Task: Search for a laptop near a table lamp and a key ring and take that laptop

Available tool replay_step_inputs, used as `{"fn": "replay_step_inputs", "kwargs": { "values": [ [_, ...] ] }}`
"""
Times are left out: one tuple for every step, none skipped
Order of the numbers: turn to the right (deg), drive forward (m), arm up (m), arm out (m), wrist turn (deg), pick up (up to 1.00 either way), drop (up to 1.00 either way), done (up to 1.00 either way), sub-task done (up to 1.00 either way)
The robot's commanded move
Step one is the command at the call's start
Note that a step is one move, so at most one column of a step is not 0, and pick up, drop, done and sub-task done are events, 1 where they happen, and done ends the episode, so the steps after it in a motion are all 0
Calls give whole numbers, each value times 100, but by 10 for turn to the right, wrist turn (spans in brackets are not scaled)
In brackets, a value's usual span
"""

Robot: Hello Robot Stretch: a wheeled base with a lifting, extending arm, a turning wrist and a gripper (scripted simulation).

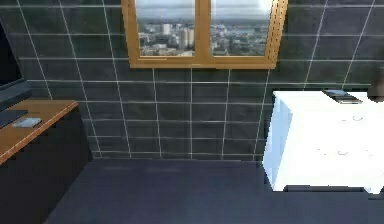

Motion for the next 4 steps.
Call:
{"fn": "replay_step_inputs", "kwargs": {
  "values": [
    [450,0,0,0,0,0,0,0,0],
    [30,0,0,0,0,0,0,0,0],
    [0,60,0,0,0,0,0,0,0],
    [450,0,0,0,0,0,0,0,0]
  ]
}}
